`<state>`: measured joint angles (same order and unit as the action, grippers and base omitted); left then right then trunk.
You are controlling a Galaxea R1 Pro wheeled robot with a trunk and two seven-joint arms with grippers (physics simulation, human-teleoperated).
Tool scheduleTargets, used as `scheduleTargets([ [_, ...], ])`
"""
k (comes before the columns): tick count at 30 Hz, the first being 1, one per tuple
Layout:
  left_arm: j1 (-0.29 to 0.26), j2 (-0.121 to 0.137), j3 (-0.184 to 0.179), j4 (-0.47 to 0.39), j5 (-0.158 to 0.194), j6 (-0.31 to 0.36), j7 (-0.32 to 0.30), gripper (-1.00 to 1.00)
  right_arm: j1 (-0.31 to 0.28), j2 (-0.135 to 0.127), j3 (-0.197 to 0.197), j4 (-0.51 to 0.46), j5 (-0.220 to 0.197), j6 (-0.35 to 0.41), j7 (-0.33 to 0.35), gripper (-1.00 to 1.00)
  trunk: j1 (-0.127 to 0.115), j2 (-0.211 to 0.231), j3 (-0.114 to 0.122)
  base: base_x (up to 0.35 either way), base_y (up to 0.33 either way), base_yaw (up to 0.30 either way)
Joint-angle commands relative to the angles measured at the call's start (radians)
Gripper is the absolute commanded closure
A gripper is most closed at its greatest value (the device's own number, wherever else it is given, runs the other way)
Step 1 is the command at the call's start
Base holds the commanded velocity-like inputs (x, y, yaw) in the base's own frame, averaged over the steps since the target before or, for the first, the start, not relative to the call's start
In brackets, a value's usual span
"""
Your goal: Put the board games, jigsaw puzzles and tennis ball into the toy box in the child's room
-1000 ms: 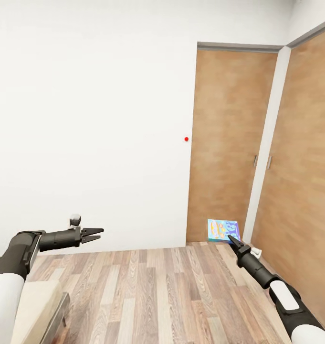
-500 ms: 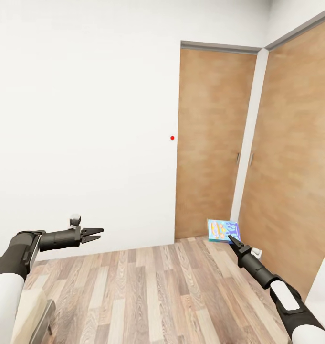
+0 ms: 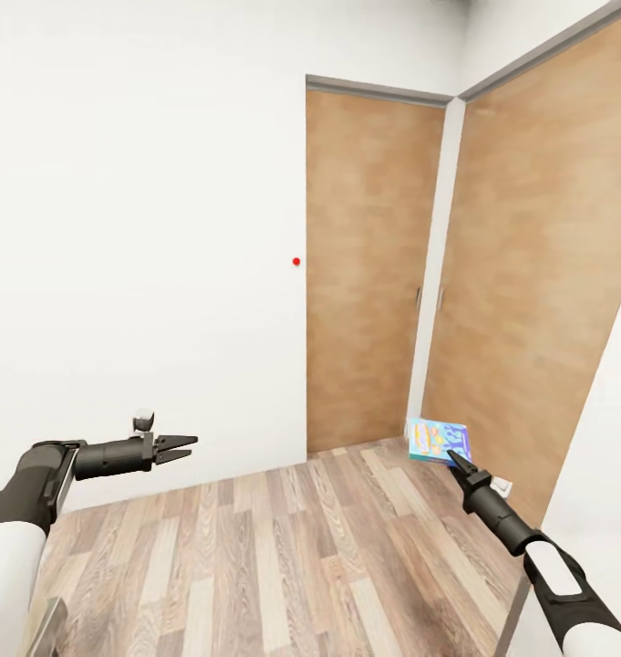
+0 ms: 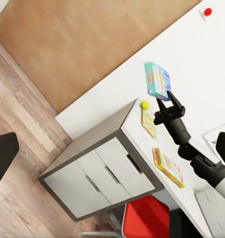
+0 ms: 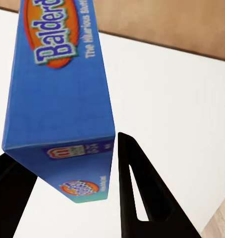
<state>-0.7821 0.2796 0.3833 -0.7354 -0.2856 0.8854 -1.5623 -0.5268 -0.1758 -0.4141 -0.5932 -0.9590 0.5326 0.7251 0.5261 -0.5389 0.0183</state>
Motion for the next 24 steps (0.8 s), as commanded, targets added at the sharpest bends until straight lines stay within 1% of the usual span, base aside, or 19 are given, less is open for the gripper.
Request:
scheduleTargets([
  [1,0.000,0.000,0.003,-0.001,-0.010,0.010,-0.008,-1.00,-0.001,0.000,-0.004,0.001,-0.007,0.008,0.002,1.00,0.000,-0.001,0.000,0.000,0.000,-0.276],
  [24,0.000,0.000,0.003,-0.001,-0.010,0.009,-0.008,-1.00,0.001,0.000,-0.006,0.001,-0.006,0.006,0.004,1.00,0.000,-0.001,0.010,0.000,0.000,-0.281],
])
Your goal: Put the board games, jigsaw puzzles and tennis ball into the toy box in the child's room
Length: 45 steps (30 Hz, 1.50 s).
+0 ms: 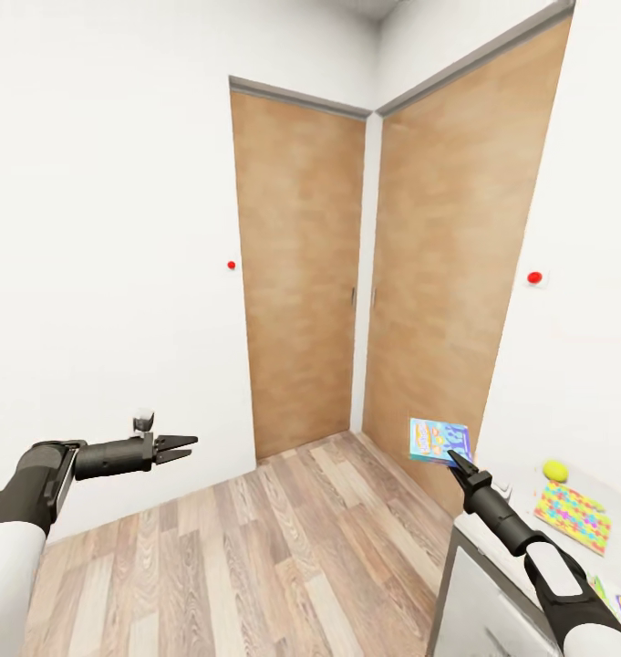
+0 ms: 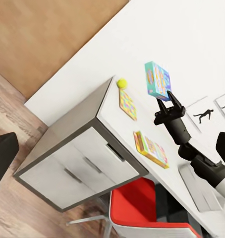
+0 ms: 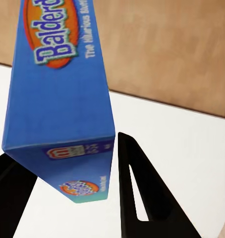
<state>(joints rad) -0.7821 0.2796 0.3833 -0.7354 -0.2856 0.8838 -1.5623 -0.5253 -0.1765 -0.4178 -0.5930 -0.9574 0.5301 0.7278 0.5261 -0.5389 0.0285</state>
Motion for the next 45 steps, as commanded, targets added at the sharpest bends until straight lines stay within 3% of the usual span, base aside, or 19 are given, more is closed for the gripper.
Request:
scheduleTargets([
  [1,0.000,0.000,0.003,-0.001,-0.011,0.010,-0.008,-1.00,-0.001,0.000,-0.003,0.001,-0.007,0.008,0.001,1.00,0.000,-0.001,0.000,0.000,0.000,-0.281],
  [13,0.000,0.002,0.003,-0.001,-0.011,0.010,-0.008,-1.00,0.000,0.000,-0.004,-0.004,-0.007,0.010,0.002,1.00,0.000,-0.001,0.008,0.000,0.000,-0.281],
  [19,0.000,0.005,0.003,-0.003,-0.011,0.011,-0.008,-1.00,0.025,-0.027,-0.006,-0.020,-0.009,0.051,0.003,1.00,0.000,-0.001,0.012,0.000,0.000,-0.281],
  [23,0.000,0.008,0.003,-0.015,-0.011,0.012,-0.008,-1.00,0.032,-0.036,-0.035,-0.033,-0.008,0.084,0.004,1.00,0.000,-0.001,0.014,0.000,0.000,-0.281],
  [28,0.000,0.007,0.003,-0.020,-0.011,0.012,-0.008,-1.00,0.034,-0.038,-0.063,-0.034,-0.008,0.096,0.004,1.00,0.000,-0.001,0.018,0.000,0.000,-0.281],
  [45,0.000,0.007,0.002,-0.021,-0.011,0.011,-0.008,-1.00,0.036,-0.039,-0.068,-0.037,-0.007,0.097,0.005,1.00,0.000,-0.001,0.029,0.000,0.000,-0.280],
])
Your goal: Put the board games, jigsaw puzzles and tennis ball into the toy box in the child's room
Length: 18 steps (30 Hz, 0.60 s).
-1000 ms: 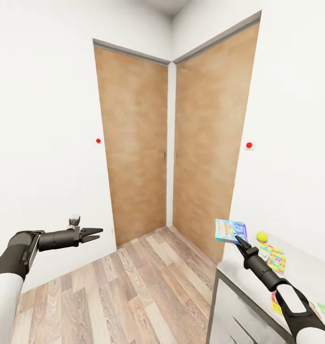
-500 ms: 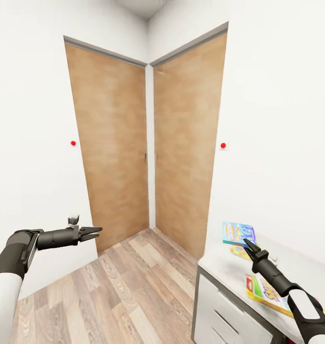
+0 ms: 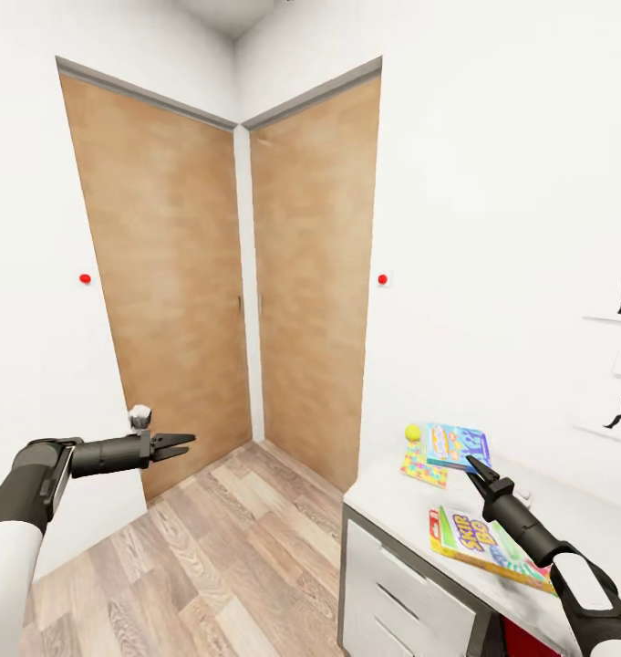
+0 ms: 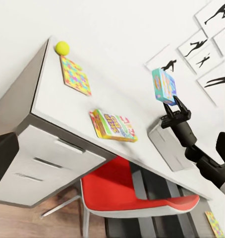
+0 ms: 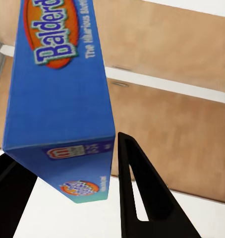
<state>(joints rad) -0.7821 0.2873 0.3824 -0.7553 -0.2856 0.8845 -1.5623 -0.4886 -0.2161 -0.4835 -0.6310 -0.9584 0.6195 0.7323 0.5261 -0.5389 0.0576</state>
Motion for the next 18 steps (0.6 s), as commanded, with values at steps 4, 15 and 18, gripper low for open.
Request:
scheduleTargets([
  [4,0.000,-0.001,0.003,-0.001,-0.011,0.010,-0.009,-1.00,-0.001,0.001,-0.002,0.001,-0.006,0.007,0.001,1.00,0.000,-0.001,0.002,0.000,0.000,-0.280],
  [15,0.000,-0.001,0.003,-0.001,-0.011,0.010,-0.009,-1.00,-0.001,0.003,-0.001,0.001,-0.006,0.006,0.000,1.00,0.000,-0.001,0.010,0.000,0.000,-0.280],
  [18,0.000,-0.001,0.003,-0.001,-0.011,0.010,-0.009,-1.00,-0.001,0.003,-0.001,0.001,-0.006,0.006,-0.001,1.00,0.000,-0.001,0.012,0.000,0.000,-0.280],
])
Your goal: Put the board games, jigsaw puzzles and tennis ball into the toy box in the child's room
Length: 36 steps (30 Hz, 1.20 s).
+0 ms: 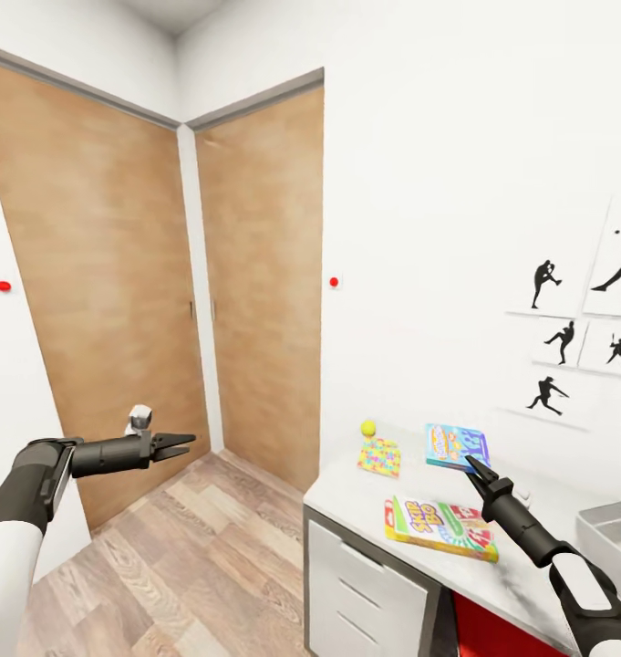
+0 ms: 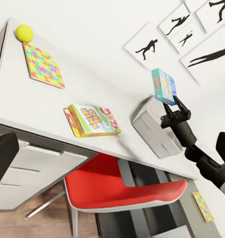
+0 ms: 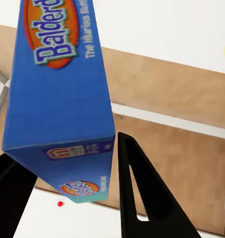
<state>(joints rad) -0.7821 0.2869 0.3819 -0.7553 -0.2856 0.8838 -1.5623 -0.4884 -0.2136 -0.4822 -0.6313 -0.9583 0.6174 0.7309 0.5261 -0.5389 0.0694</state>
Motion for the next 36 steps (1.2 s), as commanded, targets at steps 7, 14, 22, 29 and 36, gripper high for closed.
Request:
scheduleTargets([
  [7,0.000,-0.001,0.003,-0.001,-0.011,0.010,-0.009,-1.00,-0.001,0.000,-0.003,0.001,-0.005,0.007,0.001,1.00,0.000,-0.001,0.004,0.000,0.000,-0.280],
  [14,0.000,-0.002,0.003,-0.001,-0.011,0.010,-0.009,-1.00,-0.001,0.000,-0.003,0.001,-0.005,0.007,0.001,1.00,0.000,-0.001,0.009,0.000,0.000,-0.279],
  [22,0.000,-0.002,0.003,-0.001,-0.011,0.010,-0.009,-1.00,-0.001,0.000,-0.003,0.001,-0.005,0.006,0.001,1.00,0.000,-0.001,0.014,0.000,0.000,-0.279],
  [29,0.000,-0.002,0.002,-0.001,-0.011,0.010,-0.009,-1.00,-0.001,0.000,-0.003,0.001,-0.005,0.005,0.001,1.00,0.000,-0.001,0.019,0.000,0.000,-0.279],
  [36,0.000,-0.007,-0.001,-0.001,-0.011,0.010,-0.009,-1.00,-0.001,0.000,-0.004,0.001,-0.005,0.005,0.001,1.00,0.000,-0.001,0.023,0.000,0.000,-0.279],
])
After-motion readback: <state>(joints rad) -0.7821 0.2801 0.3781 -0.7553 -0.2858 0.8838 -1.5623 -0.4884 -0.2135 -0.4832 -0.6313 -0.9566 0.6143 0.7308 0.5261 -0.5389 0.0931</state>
